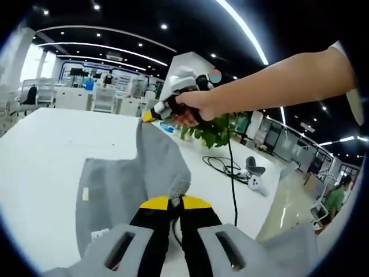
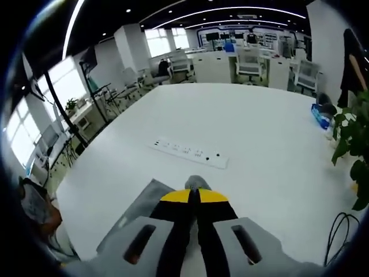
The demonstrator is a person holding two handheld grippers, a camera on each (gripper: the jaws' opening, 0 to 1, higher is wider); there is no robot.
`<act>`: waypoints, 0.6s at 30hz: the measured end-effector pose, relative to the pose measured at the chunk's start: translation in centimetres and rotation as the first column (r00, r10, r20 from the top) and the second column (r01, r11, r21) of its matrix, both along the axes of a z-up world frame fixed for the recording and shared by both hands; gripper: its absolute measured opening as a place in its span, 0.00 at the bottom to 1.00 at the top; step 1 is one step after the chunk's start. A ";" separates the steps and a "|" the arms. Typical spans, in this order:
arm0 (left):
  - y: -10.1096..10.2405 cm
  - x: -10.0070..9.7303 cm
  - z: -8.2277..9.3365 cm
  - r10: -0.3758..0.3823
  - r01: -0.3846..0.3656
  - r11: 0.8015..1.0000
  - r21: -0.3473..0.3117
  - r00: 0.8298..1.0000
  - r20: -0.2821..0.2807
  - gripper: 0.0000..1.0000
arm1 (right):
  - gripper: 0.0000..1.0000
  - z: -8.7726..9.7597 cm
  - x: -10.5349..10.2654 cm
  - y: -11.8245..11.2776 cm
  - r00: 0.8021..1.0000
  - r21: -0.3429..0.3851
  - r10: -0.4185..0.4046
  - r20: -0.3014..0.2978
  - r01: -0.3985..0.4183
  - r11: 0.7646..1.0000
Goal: Fold the towel on the table until its edges align and the towel forms a compact rectangular stack.
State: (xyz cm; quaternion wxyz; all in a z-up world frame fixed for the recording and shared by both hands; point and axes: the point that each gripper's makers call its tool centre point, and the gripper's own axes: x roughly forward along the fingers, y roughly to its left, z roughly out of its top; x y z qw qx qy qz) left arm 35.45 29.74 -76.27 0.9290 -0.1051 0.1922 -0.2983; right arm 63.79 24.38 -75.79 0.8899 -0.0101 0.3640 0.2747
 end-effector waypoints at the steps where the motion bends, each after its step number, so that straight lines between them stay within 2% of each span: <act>1: 0.3 0.0 0.0 0.008 -0.008 1.000 -0.004 1.000 -0.001 0.05 | 0.00 -0.1 0.1 0.3 1.000 -0.003 0.003 0.001 -0.003 1.000; 5: 1.6 0.1 0.0 0.058 -0.059 0.997 -0.043 0.998 -0.009 0.05 | 0.00 -0.1 -0.2 1.6 1.000 -0.014 0.013 0.008 -0.013 1.000; 8: 2.3 0.1 -0.1 0.077 -0.077 0.996 -0.048 0.997 -0.013 0.05 | 0.00 -0.1 -0.5 2.5 1.000 -0.020 0.017 0.006 -0.016 1.000; 18: 3.8 -0.2 -0.6 0.128 -0.129 0.990 -0.054 0.992 -0.024 0.05 | 0.00 -1.2 0.9 5.3 0.999 -0.021 0.032 0.007 -0.031 0.999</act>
